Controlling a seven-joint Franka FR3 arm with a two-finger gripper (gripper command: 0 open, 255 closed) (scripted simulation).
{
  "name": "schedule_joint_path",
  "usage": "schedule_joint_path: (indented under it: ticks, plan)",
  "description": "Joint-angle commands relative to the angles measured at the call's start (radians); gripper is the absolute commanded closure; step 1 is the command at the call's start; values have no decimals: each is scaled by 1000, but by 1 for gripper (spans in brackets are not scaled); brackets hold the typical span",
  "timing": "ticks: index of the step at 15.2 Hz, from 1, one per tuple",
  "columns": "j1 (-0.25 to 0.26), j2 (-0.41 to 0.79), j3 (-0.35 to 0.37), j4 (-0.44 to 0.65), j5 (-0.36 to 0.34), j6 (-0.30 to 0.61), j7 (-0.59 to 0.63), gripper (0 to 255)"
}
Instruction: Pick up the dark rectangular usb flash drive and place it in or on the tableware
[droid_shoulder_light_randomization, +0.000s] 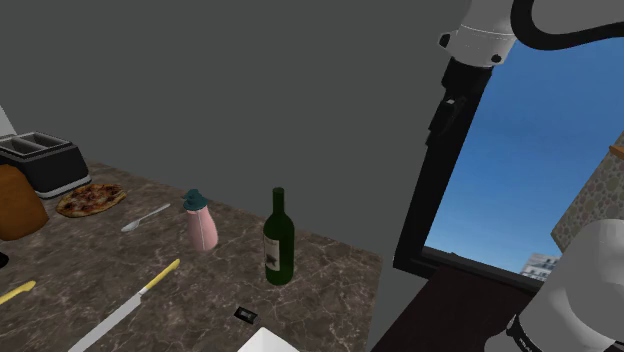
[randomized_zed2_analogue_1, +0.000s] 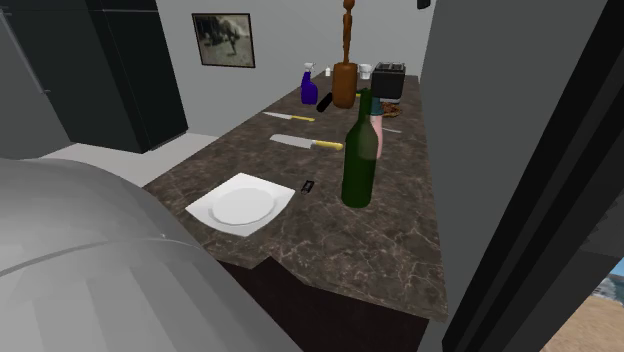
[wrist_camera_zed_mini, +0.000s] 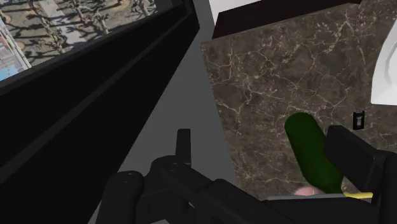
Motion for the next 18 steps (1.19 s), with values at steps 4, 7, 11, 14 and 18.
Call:
schedule_joint_path:
  ticks: [4, 7, 11, 14, 18]
  plan:
    - [17, 55, 32, -32, 22, 73, 30, 0]
    - [32, 119, 65, -54, 41, 147, 59, 0]
    - [52, 219, 110, -69, 61, 245, 97, 0]
    - [63, 304, 144, -68, 70, 316, 127, 0]
    - [75, 428, 191, -51, 72, 407, 169, 0]
